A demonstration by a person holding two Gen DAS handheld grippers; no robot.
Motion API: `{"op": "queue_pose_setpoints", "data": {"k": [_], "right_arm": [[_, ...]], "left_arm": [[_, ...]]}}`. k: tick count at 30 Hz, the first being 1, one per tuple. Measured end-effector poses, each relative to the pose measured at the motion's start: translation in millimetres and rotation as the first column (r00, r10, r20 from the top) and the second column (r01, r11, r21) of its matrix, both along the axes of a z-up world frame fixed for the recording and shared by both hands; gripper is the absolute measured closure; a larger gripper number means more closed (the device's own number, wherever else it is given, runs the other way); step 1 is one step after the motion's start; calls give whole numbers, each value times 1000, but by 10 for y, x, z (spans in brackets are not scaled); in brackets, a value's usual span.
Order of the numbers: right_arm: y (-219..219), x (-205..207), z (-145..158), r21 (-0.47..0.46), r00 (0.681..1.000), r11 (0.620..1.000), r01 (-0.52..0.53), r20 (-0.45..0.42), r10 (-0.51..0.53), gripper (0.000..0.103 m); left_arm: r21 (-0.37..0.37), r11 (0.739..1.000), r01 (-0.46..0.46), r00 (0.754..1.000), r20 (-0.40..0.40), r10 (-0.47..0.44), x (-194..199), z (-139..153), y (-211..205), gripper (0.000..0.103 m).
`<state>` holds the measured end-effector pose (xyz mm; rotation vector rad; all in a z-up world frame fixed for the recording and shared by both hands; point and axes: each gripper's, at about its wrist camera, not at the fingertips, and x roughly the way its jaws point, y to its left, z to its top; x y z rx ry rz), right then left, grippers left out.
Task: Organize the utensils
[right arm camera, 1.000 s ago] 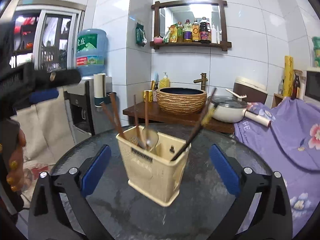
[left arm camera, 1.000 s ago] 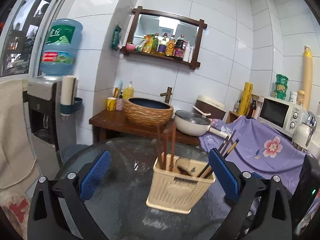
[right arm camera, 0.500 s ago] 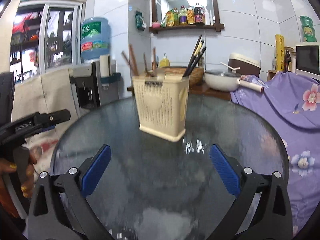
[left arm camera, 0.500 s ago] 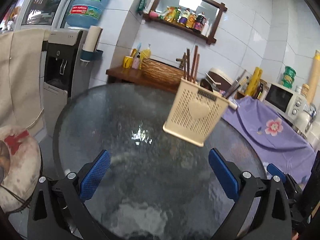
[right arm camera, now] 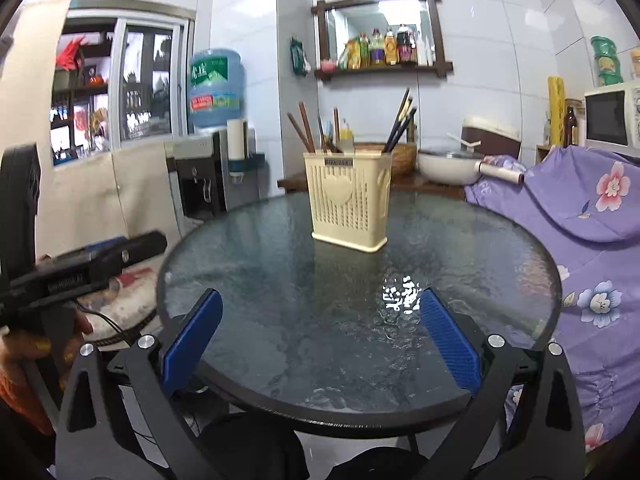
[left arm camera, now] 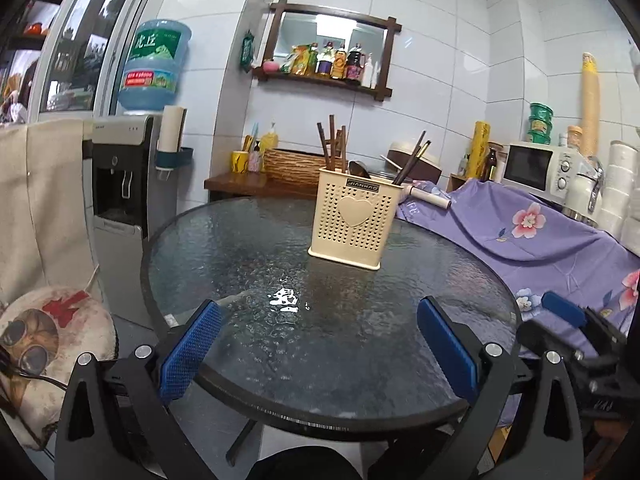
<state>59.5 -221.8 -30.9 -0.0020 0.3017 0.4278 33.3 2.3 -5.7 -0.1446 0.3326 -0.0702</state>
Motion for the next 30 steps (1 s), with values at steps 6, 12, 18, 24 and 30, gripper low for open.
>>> {"op": "queue_pose_setpoints", "data": {"k": [6,12,18,24,30], "right_arm": [[-138,-278,113,20,999,1000,3,46,-4,6],[-181,-411,146,2,997,1000,13,76,-13,6],[-194,-439,193,24,997,1000,1,83,-3,6],[-212,-447,207,31,997,999,-7,83,4,6],[-243,-407,214,33,997,999,-4,75,2,6]], "left_arm": [[-21,999,41,999,-6,-41,-205,-14,28,6],[-43,998,45,999,-2,-45,-233,10,57,6],[-57,997,49,999,-5,-49,-239,4,55,6],[-45,998,46,999,-2,-46,-245,20,42,6],[-45,998,48,999,-2,-49,-250,30,29,6]]}}
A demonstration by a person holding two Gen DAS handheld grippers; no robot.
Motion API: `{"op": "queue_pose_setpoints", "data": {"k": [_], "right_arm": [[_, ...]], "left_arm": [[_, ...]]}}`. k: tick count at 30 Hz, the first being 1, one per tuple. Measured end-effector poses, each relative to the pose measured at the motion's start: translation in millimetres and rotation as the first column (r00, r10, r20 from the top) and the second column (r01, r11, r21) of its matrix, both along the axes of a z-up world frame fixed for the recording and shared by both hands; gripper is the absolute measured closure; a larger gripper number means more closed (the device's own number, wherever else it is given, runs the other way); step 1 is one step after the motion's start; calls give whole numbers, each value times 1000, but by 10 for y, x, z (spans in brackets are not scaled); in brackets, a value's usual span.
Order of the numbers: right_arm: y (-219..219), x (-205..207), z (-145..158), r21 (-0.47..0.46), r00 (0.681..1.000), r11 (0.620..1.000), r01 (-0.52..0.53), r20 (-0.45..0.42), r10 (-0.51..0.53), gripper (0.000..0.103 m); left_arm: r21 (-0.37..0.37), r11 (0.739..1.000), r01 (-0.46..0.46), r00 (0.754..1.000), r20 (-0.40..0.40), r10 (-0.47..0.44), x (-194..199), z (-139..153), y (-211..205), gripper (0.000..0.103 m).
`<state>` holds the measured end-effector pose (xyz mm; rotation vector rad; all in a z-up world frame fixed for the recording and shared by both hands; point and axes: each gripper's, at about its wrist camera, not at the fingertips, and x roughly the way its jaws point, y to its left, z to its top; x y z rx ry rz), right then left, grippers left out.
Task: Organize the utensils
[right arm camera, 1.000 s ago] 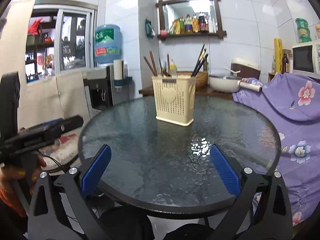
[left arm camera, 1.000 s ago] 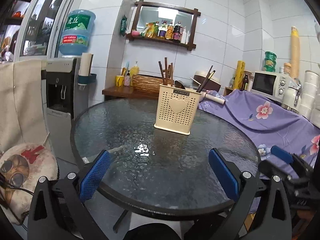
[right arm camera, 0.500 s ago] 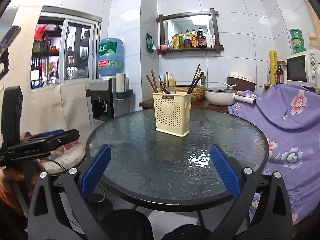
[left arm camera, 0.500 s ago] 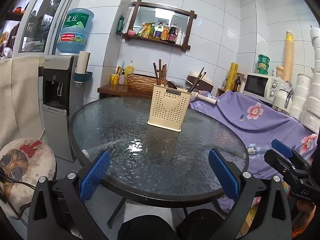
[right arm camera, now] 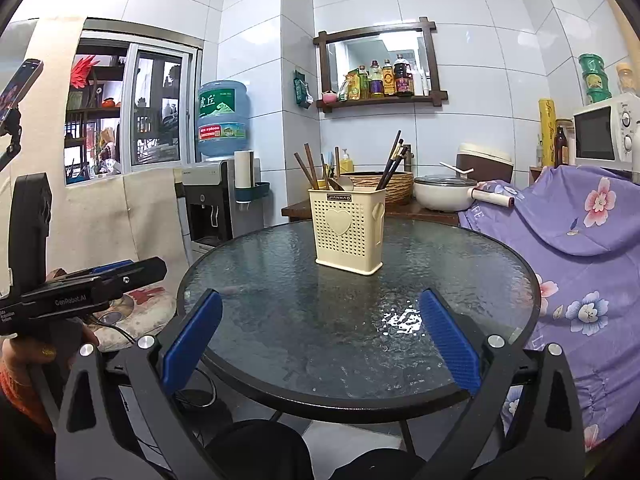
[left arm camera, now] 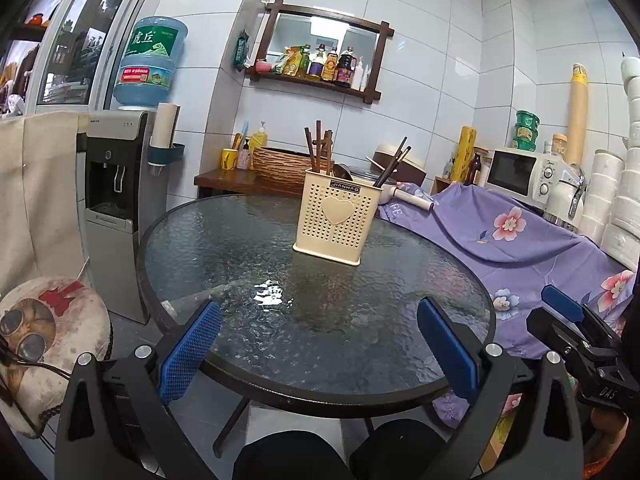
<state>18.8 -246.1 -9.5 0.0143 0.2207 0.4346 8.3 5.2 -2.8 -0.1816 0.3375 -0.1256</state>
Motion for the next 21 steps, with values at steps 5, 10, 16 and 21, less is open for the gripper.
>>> {"op": "queue_pose_setpoints", "data": {"k": [5,10,16,21], "right_arm": [[1,2,-12,-4,1000,1000,0,-6,0,6],[4,16,-18,-5,1000,1000,-1,-11,1,6],[6,33,-27,-5,1000,1000,-2,-17,1,6],[16,36,-29,-7,1000,1000,-3,-18,3,6]], "left_arm": [[5,1000,-1,1000,-3,1,2,2,-17,6],[16,1000,0,1000,-11,0,12,5,-41,6],[15,1000,0,1000,-13,1,11,9,-49,6],[14,1000,0,1000,-16,0,18,13,-48,6]]}}
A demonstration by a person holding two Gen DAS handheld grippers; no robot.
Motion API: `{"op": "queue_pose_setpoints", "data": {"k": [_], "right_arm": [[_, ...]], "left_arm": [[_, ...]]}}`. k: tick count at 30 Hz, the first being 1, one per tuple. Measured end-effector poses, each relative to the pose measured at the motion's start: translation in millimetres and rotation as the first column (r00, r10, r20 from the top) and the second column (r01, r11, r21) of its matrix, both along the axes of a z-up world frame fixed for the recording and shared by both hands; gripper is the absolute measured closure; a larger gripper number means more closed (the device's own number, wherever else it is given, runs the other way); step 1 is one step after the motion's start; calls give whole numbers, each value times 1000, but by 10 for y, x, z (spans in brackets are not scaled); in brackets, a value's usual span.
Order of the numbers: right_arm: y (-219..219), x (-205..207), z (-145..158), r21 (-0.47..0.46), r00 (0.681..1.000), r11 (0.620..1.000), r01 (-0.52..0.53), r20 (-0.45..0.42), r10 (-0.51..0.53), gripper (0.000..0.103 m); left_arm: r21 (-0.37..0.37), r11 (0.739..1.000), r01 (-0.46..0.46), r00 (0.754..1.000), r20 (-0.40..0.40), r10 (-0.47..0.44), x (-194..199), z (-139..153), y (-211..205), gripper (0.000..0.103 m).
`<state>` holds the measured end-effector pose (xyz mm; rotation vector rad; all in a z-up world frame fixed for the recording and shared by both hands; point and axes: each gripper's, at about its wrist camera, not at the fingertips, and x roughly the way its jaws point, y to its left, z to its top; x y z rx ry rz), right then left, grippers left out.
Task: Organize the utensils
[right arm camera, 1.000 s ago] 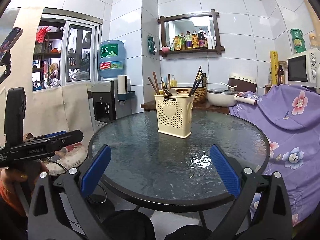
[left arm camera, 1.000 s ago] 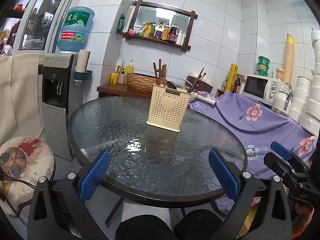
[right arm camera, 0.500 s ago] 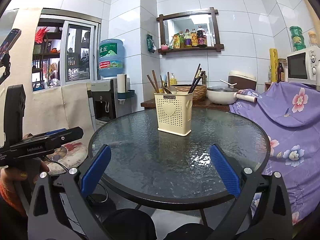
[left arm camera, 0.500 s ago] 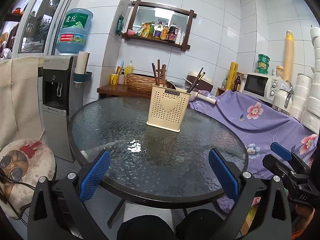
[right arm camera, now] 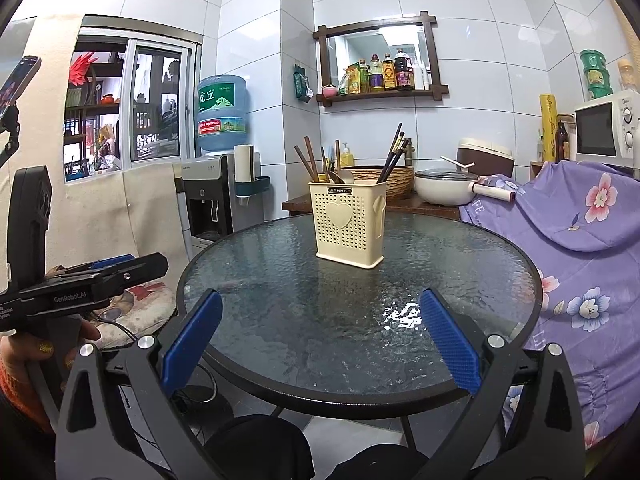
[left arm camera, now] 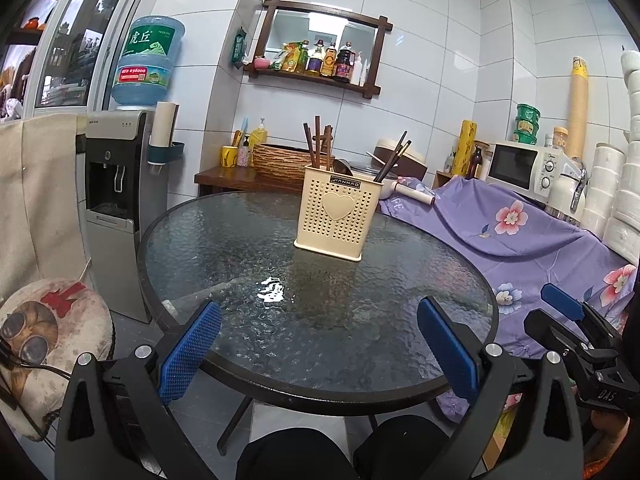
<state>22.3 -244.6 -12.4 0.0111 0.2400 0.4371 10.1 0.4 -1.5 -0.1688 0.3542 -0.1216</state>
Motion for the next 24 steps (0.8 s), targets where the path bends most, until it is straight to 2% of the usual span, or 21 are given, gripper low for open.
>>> {"op": "queue_pose_setpoints", "data": {"k": [16,24], "right_arm": [[17,5,-18,-1,1000,1000,-2,-5,2,6],[21,-4,-33,0,1000,1000,-2,-5,2,6]], "left_arm": [[11,1000,-16,1000,-6,16,0,12,-10,6],[-11,1000,-11,1000,-15,11,11,19,24,6]]}}
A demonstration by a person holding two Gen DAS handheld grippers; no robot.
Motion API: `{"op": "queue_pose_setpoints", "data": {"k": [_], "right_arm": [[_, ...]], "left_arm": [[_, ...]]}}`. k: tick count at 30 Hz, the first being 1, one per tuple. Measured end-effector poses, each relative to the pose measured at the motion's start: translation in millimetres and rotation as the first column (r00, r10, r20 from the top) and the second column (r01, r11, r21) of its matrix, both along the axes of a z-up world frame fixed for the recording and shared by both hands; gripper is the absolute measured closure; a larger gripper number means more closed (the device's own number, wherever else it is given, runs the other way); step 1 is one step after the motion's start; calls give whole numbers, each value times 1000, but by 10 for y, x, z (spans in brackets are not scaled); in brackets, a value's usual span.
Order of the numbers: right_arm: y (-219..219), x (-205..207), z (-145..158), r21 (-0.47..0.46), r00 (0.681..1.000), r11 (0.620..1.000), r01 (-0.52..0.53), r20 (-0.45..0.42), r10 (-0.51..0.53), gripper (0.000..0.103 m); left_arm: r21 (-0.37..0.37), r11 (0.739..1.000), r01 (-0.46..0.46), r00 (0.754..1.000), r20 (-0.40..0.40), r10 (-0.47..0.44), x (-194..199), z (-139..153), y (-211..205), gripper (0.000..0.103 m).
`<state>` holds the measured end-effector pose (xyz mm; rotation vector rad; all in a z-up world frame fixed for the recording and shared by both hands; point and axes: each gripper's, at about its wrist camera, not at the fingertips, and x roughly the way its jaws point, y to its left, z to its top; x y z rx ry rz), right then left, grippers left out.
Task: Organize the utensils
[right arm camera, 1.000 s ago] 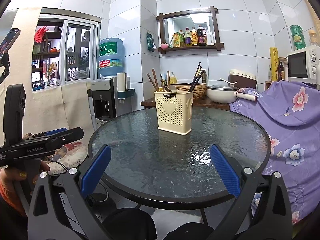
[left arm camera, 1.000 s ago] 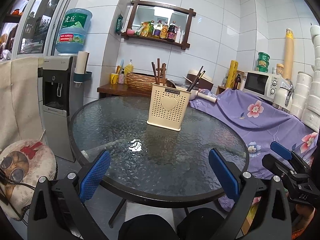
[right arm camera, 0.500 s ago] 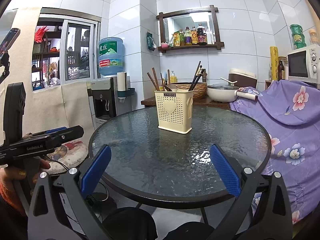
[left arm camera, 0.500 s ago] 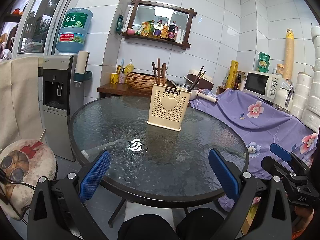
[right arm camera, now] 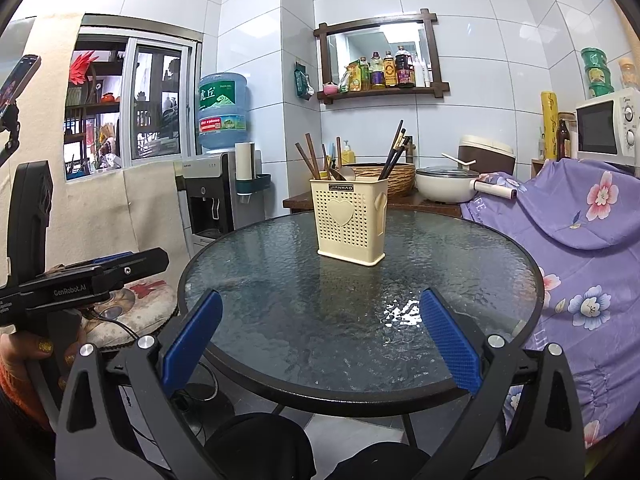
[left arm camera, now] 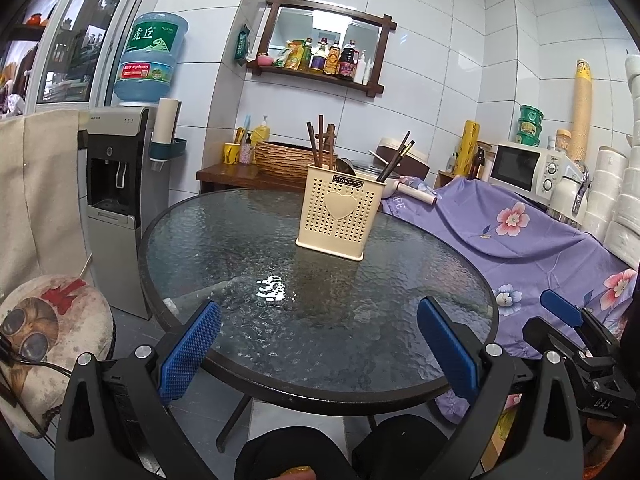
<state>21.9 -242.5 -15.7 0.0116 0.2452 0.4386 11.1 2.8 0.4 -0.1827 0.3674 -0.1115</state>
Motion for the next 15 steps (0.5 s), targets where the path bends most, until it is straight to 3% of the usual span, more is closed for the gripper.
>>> {"op": "queue_pose_setpoints", "data": {"k": [15], "right_arm": [[-8,7,-15,-7,1000,1000,4,-5,-4,6]], "left_arm": [[20,1000,-16,1000,4,16,10,28,-4,6]]}}
